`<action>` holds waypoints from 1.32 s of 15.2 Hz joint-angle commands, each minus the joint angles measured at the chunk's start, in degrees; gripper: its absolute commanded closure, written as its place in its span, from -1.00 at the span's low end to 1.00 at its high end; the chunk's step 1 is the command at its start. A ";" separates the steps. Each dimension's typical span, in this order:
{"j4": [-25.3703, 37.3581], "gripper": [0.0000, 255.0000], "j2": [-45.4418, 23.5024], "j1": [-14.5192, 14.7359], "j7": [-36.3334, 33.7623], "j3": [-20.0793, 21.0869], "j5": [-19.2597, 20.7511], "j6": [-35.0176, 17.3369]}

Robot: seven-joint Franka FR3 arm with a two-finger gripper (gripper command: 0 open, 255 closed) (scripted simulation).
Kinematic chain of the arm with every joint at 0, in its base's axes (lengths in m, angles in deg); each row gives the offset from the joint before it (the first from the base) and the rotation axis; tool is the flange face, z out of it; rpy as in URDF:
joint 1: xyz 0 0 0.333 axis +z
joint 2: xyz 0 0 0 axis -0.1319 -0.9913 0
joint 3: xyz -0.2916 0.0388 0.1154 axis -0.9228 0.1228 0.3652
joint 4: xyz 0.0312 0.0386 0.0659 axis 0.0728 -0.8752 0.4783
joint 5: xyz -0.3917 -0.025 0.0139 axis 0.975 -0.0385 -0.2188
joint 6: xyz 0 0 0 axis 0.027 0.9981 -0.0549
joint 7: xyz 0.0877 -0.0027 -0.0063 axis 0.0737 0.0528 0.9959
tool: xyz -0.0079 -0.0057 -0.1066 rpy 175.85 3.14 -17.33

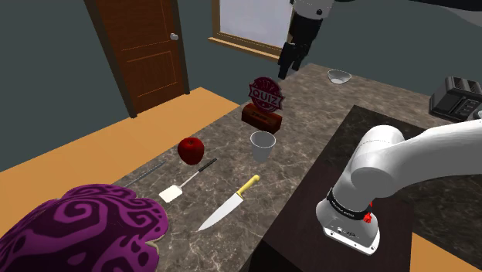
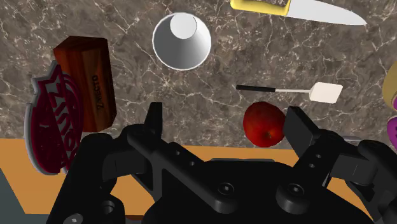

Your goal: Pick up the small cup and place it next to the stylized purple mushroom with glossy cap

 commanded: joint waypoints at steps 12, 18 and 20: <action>-15.34 -1.00 -7.33 -0.23 -5.71 4.90 2.65 -18.89; -20.35 -1.00 -16.04 -1.06 -9.99 7.63 5.22 -30.25; -21.39 -1.00 -19.73 -1.59 -11.78 8.60 6.51 -34.13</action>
